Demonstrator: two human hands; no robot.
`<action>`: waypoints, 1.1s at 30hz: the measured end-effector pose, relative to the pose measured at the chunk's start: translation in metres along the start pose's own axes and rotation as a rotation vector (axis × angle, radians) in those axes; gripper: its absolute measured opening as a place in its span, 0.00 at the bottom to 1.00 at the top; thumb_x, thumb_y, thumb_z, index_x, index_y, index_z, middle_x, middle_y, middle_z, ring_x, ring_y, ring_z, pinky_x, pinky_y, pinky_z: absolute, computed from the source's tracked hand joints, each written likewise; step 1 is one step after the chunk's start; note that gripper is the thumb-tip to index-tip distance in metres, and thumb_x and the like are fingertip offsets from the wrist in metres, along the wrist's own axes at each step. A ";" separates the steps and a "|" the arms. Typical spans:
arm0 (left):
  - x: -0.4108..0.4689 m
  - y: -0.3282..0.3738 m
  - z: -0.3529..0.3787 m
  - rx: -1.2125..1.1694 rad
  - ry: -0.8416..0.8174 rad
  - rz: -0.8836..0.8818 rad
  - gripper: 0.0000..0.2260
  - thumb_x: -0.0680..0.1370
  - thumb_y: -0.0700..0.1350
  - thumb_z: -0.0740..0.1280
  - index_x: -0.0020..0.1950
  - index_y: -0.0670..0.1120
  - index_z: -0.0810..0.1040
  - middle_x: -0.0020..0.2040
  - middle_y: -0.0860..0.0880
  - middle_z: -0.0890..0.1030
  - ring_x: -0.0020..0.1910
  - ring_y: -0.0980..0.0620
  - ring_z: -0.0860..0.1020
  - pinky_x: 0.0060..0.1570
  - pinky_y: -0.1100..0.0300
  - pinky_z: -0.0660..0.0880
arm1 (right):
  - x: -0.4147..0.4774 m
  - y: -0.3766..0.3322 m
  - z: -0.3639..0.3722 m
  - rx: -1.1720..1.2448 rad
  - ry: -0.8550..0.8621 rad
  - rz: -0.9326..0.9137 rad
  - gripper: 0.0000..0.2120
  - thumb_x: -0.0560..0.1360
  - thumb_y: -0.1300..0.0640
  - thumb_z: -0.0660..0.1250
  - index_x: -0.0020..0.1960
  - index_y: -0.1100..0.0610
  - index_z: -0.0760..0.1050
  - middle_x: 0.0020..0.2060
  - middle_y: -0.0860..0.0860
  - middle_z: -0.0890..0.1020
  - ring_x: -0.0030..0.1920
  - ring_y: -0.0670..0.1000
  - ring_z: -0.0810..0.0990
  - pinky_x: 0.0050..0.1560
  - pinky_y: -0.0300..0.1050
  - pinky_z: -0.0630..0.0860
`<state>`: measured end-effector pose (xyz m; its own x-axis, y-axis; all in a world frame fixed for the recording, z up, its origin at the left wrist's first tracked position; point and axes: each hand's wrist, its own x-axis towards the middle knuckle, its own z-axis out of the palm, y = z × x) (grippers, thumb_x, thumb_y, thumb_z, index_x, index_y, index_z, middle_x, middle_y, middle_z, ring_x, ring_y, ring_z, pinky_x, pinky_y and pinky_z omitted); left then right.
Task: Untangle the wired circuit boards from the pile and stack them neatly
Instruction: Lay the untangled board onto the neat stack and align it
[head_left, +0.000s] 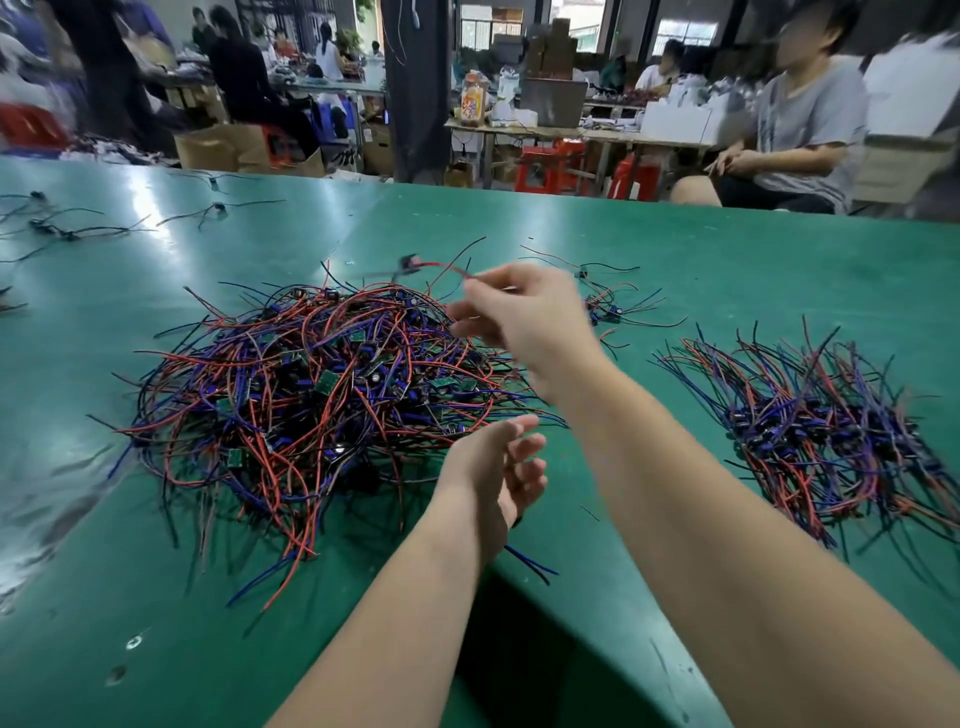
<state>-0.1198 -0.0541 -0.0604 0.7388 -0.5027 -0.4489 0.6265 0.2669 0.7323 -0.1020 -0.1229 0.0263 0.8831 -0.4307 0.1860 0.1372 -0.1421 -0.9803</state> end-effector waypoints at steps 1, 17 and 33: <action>-0.001 0.001 -0.001 -0.002 -0.029 0.036 0.08 0.79 0.39 0.60 0.45 0.46 0.78 0.30 0.52 0.79 0.22 0.57 0.73 0.26 0.67 0.69 | -0.005 -0.004 -0.014 0.070 0.019 0.016 0.06 0.76 0.64 0.66 0.41 0.57 0.76 0.32 0.54 0.84 0.28 0.49 0.82 0.27 0.34 0.72; -0.024 0.004 0.009 -0.040 -0.341 0.356 0.05 0.76 0.43 0.65 0.50 0.47 0.78 0.43 0.50 0.84 0.37 0.55 0.82 0.37 0.65 0.78 | -0.115 0.049 -0.096 0.248 -0.132 0.332 0.04 0.60 0.60 0.73 0.35 0.58 0.83 0.38 0.61 0.84 0.34 0.55 0.84 0.33 0.39 0.78; -0.033 -0.020 0.012 0.725 -0.428 0.461 0.37 0.76 0.37 0.69 0.78 0.45 0.51 0.33 0.54 0.79 0.22 0.58 0.68 0.23 0.63 0.71 | -0.110 0.055 -0.107 0.125 -0.064 0.268 0.17 0.57 0.47 0.75 0.40 0.57 0.85 0.37 0.57 0.83 0.37 0.49 0.76 0.43 0.44 0.69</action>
<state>-0.1597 -0.0534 -0.0544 0.6310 -0.7714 0.0823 -0.1149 0.0121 0.9933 -0.2400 -0.1784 -0.0407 0.9214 -0.3801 -0.0807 -0.0538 0.0810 -0.9953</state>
